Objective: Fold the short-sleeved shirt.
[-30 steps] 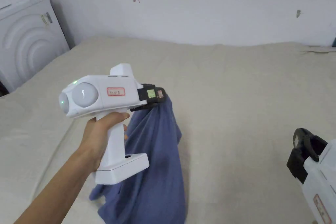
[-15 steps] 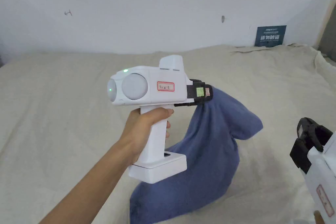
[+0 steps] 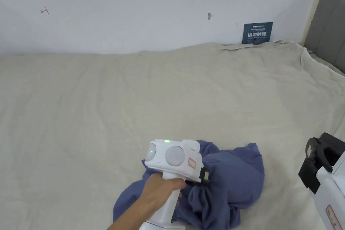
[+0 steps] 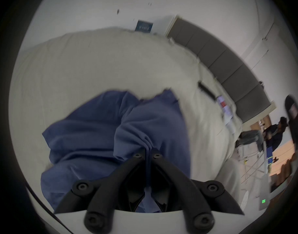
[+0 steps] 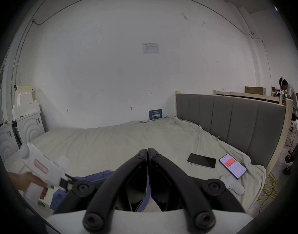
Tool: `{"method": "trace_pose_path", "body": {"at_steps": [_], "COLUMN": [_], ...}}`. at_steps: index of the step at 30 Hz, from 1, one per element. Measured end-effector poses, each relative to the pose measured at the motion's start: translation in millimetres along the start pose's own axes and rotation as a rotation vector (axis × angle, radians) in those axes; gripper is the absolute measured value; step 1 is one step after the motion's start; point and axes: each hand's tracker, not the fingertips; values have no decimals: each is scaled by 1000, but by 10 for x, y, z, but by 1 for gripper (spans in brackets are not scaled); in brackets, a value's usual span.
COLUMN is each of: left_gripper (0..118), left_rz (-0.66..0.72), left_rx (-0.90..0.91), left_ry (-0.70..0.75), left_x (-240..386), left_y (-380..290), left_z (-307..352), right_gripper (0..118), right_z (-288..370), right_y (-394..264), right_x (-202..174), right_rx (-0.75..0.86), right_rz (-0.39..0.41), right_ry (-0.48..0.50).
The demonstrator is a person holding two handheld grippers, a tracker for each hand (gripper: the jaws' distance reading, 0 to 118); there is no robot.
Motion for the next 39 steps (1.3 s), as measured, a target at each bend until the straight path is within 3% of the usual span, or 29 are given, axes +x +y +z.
{"method": "trace_pose_path", "body": {"at_steps": [8, 18, 19, 22, 23, 31, 39], "left_gripper": [13, 16, 32, 112, 118, 118, 118], "left_rz": [13, -55, -49, -25, -24, -69, -69], "left_rx": [-28, 138, 177, 301, 332, 699, 981], "left_ry": [69, 41, 41, 58, 61, 210, 459], "left_x": [-18, 103, 99, 87, 78, -9, -185], "left_y": [-226, -167, -152, -116, -114, -354, -938], "left_z": [-311, 362, 490, 874, 979, 1846, 2026], "right_gripper": [0, 0, 0, 0, 0, 0, 0], "right_z": [-61, -44, -50, -53, -56, -65, -69], "right_y": [-31, 53, 42, 47, 45, 27, -31], "right_x": [29, 19, 9, -19, -26, -37, -8], "right_rx": [-3, 19, 21, 31, 35, 68, 101], "right_rz": [15, 10, 11, 14, 14, 11, 25], "right_ry": [13, 15, 17, 25, 27, 46, 58]}}
